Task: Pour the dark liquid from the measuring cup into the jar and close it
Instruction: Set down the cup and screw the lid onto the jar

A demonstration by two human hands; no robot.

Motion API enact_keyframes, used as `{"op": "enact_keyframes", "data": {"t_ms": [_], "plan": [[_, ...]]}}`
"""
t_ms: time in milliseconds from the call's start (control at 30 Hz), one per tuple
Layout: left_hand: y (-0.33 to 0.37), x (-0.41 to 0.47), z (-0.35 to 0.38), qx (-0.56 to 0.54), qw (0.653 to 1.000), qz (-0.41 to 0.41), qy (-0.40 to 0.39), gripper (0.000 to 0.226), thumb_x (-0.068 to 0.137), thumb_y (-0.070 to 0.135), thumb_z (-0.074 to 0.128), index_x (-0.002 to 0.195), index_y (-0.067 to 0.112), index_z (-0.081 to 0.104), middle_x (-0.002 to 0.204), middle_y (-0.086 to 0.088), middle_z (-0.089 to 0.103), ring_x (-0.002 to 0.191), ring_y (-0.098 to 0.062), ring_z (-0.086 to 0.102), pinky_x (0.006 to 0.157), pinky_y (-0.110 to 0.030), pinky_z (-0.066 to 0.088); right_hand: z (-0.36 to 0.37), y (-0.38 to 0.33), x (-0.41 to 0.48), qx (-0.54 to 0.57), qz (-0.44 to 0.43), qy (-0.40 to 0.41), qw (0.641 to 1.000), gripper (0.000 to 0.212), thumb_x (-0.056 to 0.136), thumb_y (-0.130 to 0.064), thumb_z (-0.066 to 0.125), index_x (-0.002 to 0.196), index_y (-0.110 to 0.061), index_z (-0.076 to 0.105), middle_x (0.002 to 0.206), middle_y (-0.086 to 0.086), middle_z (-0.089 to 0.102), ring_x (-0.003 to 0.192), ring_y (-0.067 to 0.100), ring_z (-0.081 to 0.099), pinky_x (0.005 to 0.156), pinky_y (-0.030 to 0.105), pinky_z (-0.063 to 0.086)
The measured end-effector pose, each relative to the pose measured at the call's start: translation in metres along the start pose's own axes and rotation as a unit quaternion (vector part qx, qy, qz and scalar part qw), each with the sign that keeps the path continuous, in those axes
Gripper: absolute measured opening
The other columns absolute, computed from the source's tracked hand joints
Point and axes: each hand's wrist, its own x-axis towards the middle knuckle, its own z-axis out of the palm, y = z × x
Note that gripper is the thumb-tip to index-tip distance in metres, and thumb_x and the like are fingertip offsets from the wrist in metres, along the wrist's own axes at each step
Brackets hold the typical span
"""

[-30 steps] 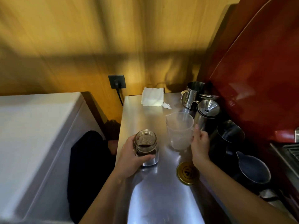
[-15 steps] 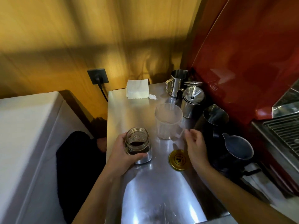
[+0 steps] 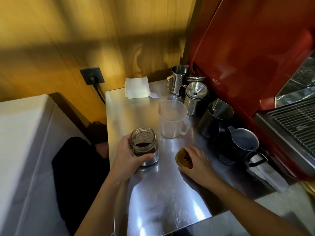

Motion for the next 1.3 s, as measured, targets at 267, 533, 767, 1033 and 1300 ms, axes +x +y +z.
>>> {"op": "enact_keyframes", "data": {"t_ms": [267,533,767,1033,1300], "plan": [[-0.003,0.000,0.002,0.014,1.000,-0.008,0.002,0.083,0.042,0.042,0.087,0.111,0.040,0.041,0.117,0.005,0.057,0.113,-0.013,0.054,0.097,-0.033,0.046,-0.041,-0.034,0.015,-0.012,-0.096,0.058,0.994,0.062,0.073,-0.044,0.070,0.125,-0.023,0.045,0.129,0.004,0.046,0.118,0.023,0.035,0.098,0.033,0.027],[-0.002,-0.002,0.004,0.026,0.999,-0.020,-0.004,0.091,0.044,0.049,0.085,0.121,0.033,0.040,0.123,0.003,0.055,0.117,-0.016,0.051,0.101,-0.043,0.047,-0.081,-0.110,0.040,0.075,-0.168,0.083,0.979,0.064,0.074,-0.044,0.070,0.128,-0.019,0.046,0.127,0.005,0.049,0.118,0.019,0.037,0.099,0.029,0.027],[0.001,-0.006,0.006,0.020,1.000,-0.010,0.020,0.084,0.044,0.054,0.082,0.115,0.033,0.044,0.116,0.002,0.058,0.110,-0.018,0.056,0.094,-0.048,0.050,-0.066,-0.140,0.044,0.000,-0.269,0.035,0.963,0.065,0.074,-0.043,0.070,0.127,-0.011,0.048,0.124,0.014,0.053,0.115,0.029,0.044,0.095,0.032,0.026],[0.001,-0.009,0.008,0.037,0.997,0.034,0.062,0.062,0.045,0.051,0.076,0.094,0.064,0.040,0.103,0.015,0.053,0.098,-0.009,0.054,0.082,-0.030,0.048,-0.056,-0.134,0.049,-0.079,-0.302,-0.022,0.950,0.071,0.077,-0.050,0.064,0.134,-0.015,0.040,0.130,0.012,0.049,0.118,0.028,0.042,0.099,0.034,0.025],[0.000,-0.008,0.009,0.038,0.997,0.038,0.061,0.062,0.047,0.054,0.075,0.097,0.057,0.039,0.107,0.011,0.052,0.102,-0.012,0.053,0.085,-0.029,0.047,-0.060,-0.133,0.058,-0.098,-0.331,-0.058,0.937,0.072,0.078,-0.051,0.062,0.136,-0.017,0.037,0.129,0.013,0.048,0.117,0.027,0.041,0.098,0.036,0.028]]}}
